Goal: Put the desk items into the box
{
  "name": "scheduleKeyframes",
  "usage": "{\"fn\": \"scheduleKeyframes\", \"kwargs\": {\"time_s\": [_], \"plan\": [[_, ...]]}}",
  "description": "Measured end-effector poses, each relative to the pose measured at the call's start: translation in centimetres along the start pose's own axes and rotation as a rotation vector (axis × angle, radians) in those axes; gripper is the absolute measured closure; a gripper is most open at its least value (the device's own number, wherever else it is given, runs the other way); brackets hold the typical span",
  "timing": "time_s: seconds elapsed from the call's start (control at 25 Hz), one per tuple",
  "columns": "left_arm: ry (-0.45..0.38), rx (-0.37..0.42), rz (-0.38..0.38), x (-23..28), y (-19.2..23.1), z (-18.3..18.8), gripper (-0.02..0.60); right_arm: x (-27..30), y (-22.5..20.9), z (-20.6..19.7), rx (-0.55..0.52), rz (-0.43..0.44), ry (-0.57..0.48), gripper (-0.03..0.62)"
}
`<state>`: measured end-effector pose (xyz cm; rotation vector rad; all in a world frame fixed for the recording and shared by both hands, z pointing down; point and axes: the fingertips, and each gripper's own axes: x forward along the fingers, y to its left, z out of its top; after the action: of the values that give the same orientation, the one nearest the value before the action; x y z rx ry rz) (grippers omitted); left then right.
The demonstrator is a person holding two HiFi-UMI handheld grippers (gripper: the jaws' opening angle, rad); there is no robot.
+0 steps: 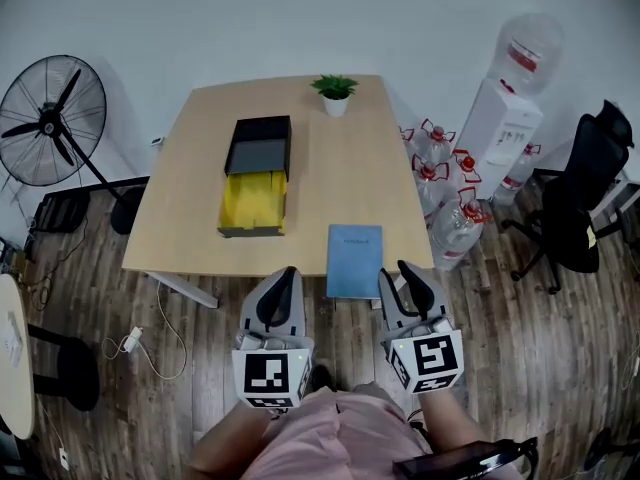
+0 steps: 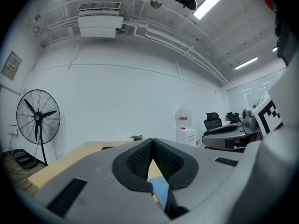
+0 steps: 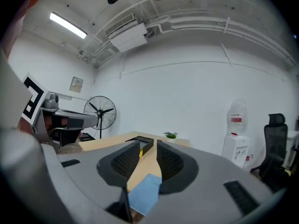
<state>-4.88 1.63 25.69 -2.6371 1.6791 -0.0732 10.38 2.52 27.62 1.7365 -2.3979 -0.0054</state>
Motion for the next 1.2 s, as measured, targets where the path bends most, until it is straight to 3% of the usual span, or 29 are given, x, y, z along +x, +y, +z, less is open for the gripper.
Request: {"fn": "scheduleKeyframes", "kwargs": {"time_s": [0.36, 0.68, 1.2], "plan": [[0.009, 0.0, -0.032, 2.6, 1.1, -0.2, 0.571, 2.3, -1.5, 0.7, 0.001, -0.043, -0.002, 0.479], [0.055, -0.002, -0.055, 5.6, -0.3, -1.7, 0.571, 3.2, -4.0, -1.7, 0.026, -0.052, 0.066, 0.477], [0.247, 0.056, -0.073, 10.7, -2.8, -8.3, 0.571, 6.6, -7.0, -12.5, 0.168, 0.005, 0.251, 0.459]]}}
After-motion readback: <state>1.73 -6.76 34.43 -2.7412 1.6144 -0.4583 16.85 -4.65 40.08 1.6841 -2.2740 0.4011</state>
